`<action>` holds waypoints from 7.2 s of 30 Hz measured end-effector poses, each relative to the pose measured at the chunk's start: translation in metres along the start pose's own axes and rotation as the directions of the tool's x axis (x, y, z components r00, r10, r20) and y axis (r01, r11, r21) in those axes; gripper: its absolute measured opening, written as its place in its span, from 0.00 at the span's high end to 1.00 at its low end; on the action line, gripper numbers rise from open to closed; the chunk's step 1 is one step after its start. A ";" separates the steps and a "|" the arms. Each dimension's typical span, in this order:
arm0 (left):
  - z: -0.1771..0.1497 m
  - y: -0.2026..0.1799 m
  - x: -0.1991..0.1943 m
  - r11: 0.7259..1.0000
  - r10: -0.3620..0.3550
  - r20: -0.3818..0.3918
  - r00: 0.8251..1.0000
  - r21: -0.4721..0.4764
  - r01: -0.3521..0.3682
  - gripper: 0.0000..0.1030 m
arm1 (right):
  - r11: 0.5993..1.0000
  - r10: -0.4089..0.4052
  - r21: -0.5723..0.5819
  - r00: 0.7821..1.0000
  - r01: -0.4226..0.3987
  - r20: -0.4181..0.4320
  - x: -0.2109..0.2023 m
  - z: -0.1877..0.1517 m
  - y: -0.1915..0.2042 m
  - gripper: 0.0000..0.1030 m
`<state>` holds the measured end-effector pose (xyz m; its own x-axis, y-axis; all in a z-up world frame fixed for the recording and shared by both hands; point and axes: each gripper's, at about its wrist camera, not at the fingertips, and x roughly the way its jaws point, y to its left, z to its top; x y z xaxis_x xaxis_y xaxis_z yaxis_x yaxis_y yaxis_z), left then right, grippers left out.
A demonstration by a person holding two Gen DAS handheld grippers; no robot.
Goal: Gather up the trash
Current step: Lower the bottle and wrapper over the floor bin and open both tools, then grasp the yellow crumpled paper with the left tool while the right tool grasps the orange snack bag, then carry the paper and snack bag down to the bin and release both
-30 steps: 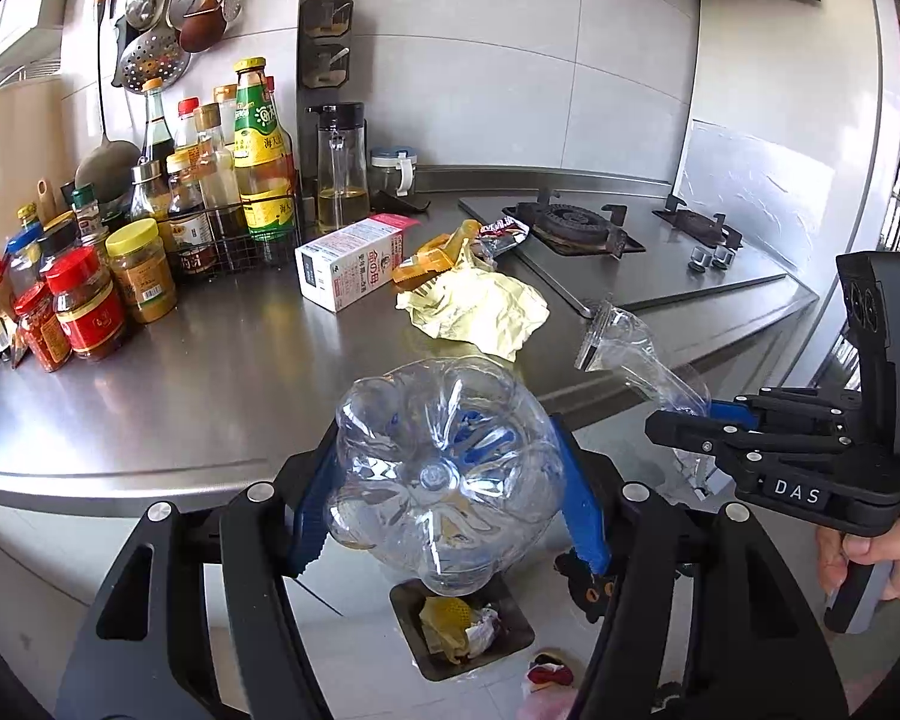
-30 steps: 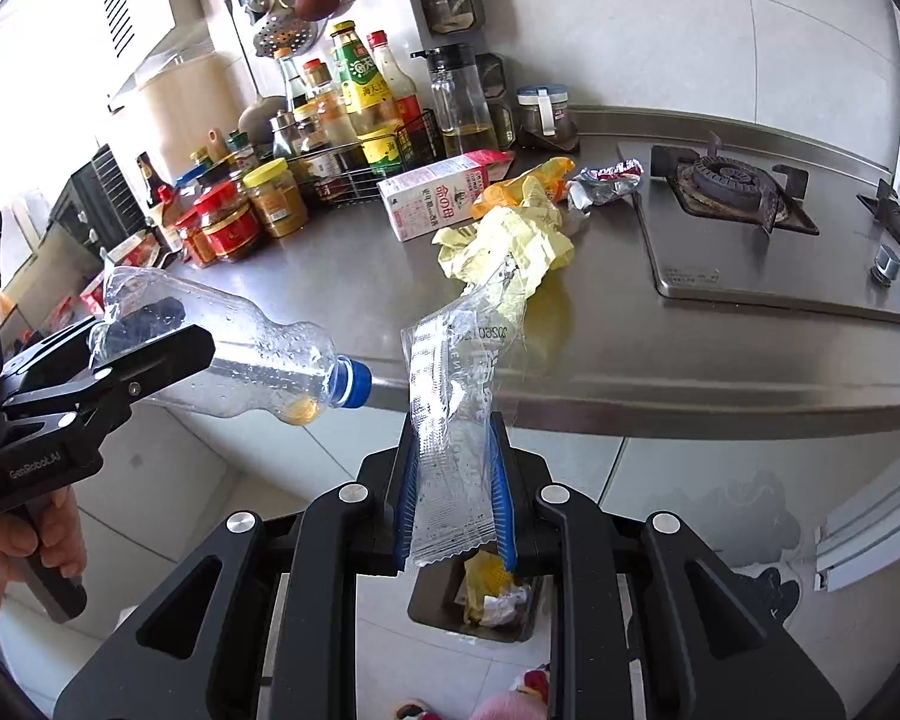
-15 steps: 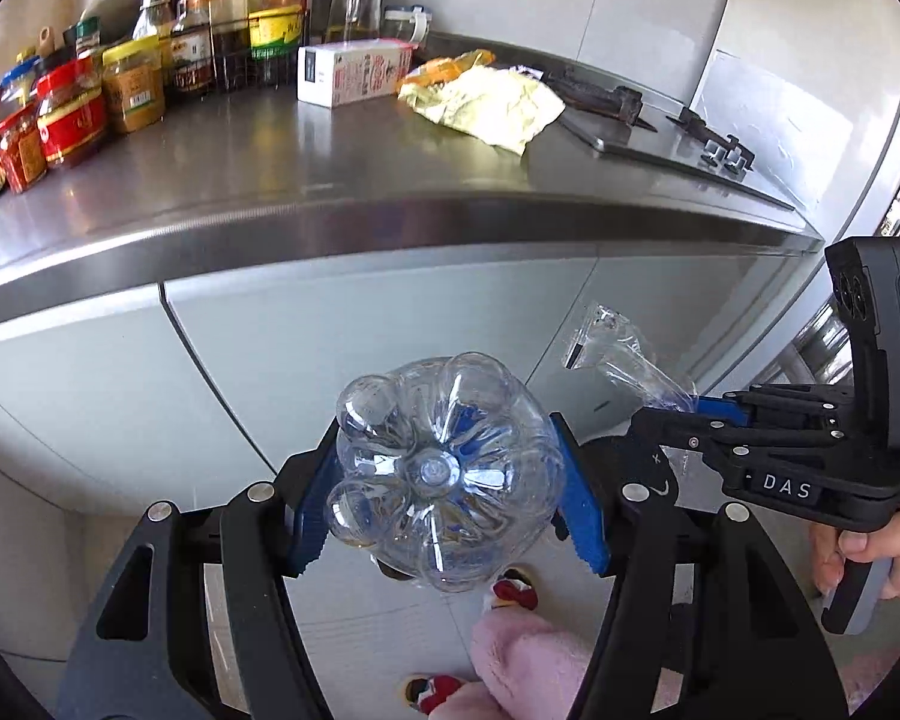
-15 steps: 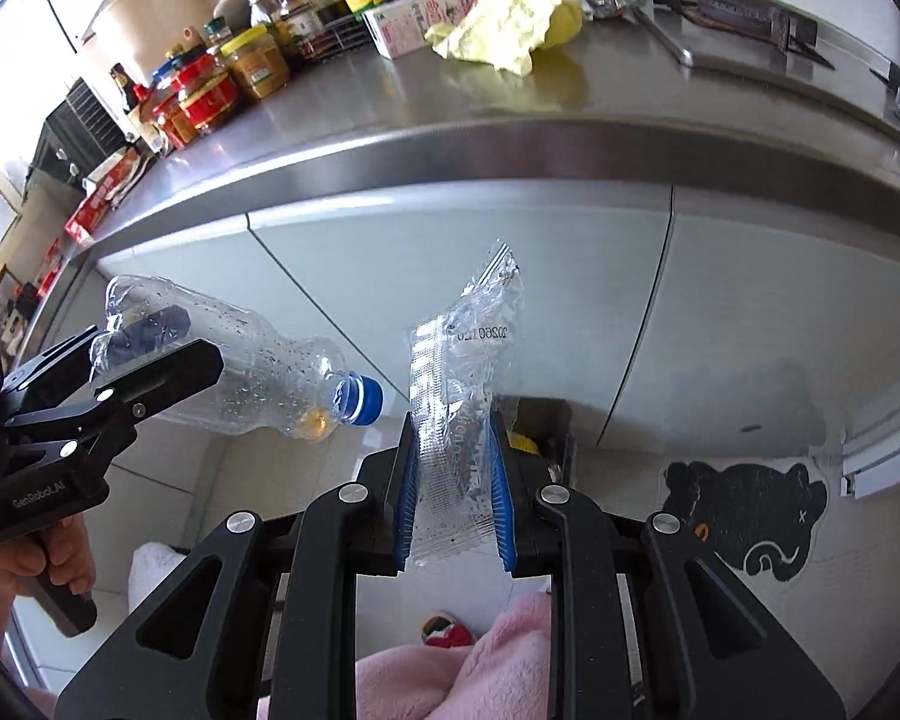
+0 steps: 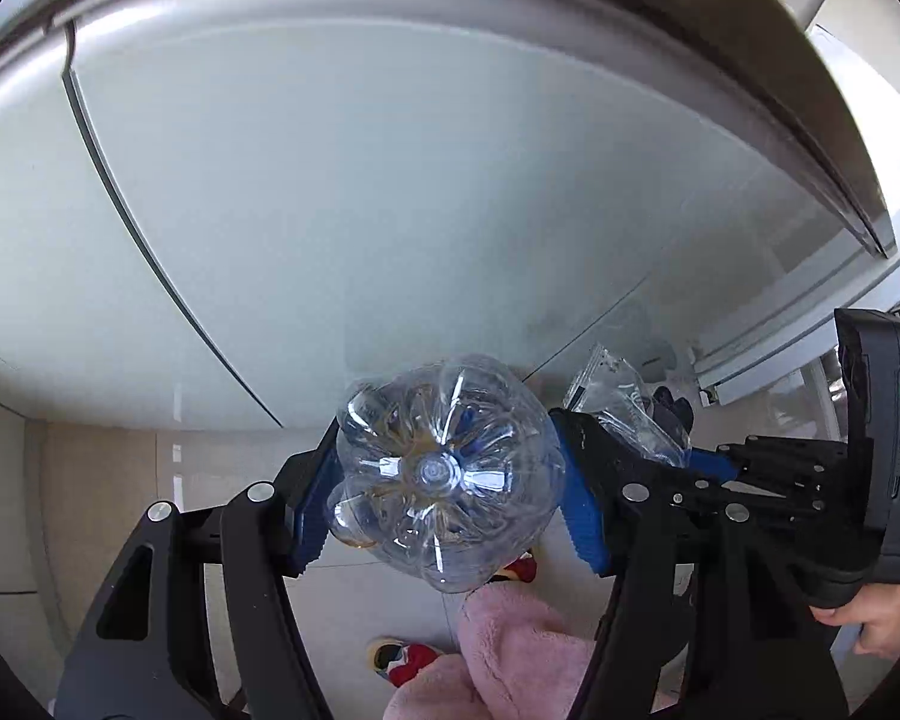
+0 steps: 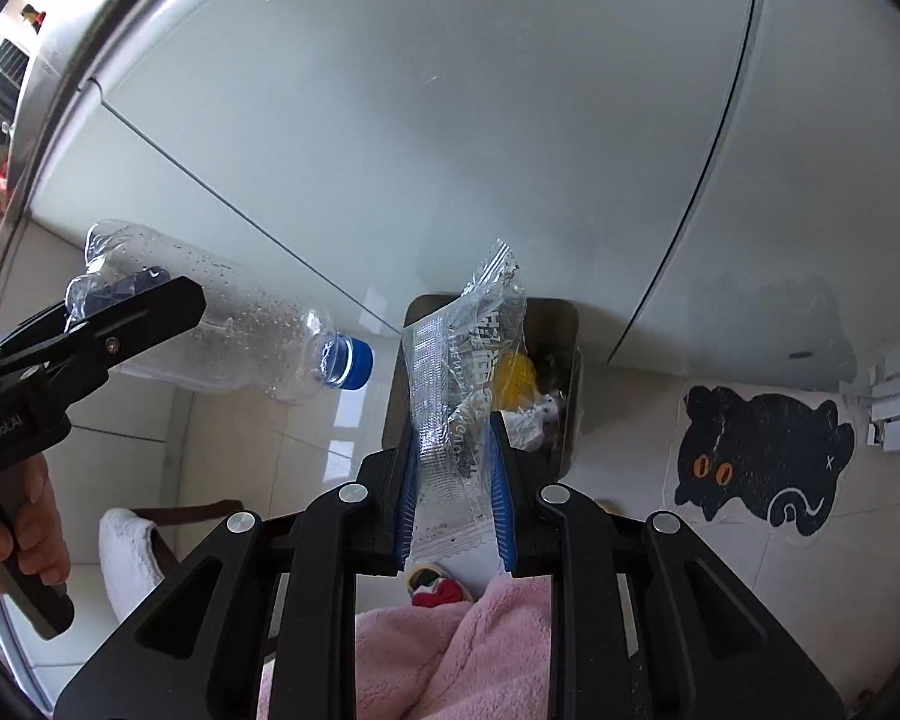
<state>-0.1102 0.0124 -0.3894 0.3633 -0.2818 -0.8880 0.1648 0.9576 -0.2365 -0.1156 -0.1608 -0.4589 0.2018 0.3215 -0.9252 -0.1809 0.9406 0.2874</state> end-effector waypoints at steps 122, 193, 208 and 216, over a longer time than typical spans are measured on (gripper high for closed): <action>0.249 -0.103 -0.097 0.977 -0.173 0.248 0.953 0.167 0.134 0.90 | 0.985 0.129 -0.148 0.961 -0.095 0.244 -0.164 0.366 0.008 0.95; -0.015 0.015 0.154 0.991 -0.079 -0.204 0.976 -0.123 0.054 0.84 | 0.993 -0.103 0.053 0.992 0.107 -0.066 0.129 0.021 -0.025 0.92; -0.003 0.018 0.143 0.987 -0.102 -0.162 0.981 -0.138 0.080 0.16 | 0.990 -0.139 0.018 0.989 0.140 -0.053 0.121 0.023 -0.022 0.03; 0.013 0.016 0.091 0.986 -0.095 -0.130 0.987 -0.146 0.076 0.08 | 0.992 -0.121 0.035 0.991 0.123 -0.053 0.070 0.022 -0.017 0.03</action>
<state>-0.0631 0.0010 -0.4687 0.2232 -0.3612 -0.9054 0.0561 0.9320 -0.3580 -0.0771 -0.1514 -0.5232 0.1711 0.1986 -0.9650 -0.1204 0.9763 0.1796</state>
